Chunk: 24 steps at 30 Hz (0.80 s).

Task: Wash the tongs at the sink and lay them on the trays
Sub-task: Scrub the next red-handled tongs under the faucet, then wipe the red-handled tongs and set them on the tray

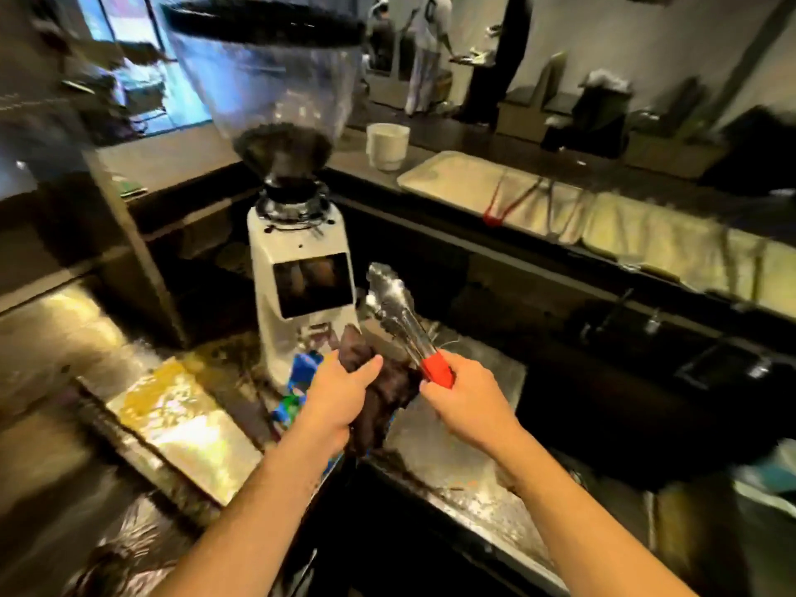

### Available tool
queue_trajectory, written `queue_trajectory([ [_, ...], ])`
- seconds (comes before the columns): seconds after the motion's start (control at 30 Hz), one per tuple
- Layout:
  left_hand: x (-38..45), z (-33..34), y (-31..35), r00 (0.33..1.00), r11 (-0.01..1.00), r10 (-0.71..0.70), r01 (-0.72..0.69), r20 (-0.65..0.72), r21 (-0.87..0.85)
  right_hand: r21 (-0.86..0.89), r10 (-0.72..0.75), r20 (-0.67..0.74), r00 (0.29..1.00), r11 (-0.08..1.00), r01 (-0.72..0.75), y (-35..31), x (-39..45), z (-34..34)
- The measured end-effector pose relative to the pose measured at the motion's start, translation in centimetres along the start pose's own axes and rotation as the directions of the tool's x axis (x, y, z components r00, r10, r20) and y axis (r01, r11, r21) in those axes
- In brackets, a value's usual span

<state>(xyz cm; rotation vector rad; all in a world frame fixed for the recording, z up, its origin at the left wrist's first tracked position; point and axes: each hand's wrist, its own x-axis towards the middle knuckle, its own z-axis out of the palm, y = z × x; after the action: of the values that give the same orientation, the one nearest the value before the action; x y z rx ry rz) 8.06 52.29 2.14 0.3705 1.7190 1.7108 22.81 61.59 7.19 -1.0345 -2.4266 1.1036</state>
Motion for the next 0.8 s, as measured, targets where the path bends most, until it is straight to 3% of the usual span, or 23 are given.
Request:
queue_trajectory([
  [0.17,0.9,11.0,-0.7,0.988,0.993,-0.12,0.121,0.102,-0.008,0.081,0.153,-0.064,0.986,0.986,-0.148,5.8,0.2,-7.3],
  [0.23,1.1,14.5,-1.0,0.981,0.991,-0.135,0.134,0.14,0.018,0.233,0.226,-0.039,0.973,0.949,-0.211,7.7,-0.2,-9.8],
  [0.37,0.6,19.8,-1.1,0.966,0.991,-0.129,0.116,0.224,0.071,0.673,0.346,0.07,0.936,0.676,-0.3,10.1,-1.3,-14.0],
  [0.53,-0.8,25.8,-1.1,0.918,0.984,-0.167,0.135,0.36,0.113,0.848,0.408,0.072,0.91,0.456,-0.271,12.8,-2.7,-19.7],
  [0.67,-2.1,29.7,-1.1,0.866,0.981,-0.189,0.152,0.462,0.117,0.943,0.45,-0.017,0.893,0.304,-0.135,14.5,-4.4,-24.3],
  [0.8,-3.2,33.3,-1.4,0.797,0.972,-0.231,0.169,0.558,0.16,0.957,0.543,-0.133,0.829,0.289,-0.035,16.5,-5.4,-30.2],
])
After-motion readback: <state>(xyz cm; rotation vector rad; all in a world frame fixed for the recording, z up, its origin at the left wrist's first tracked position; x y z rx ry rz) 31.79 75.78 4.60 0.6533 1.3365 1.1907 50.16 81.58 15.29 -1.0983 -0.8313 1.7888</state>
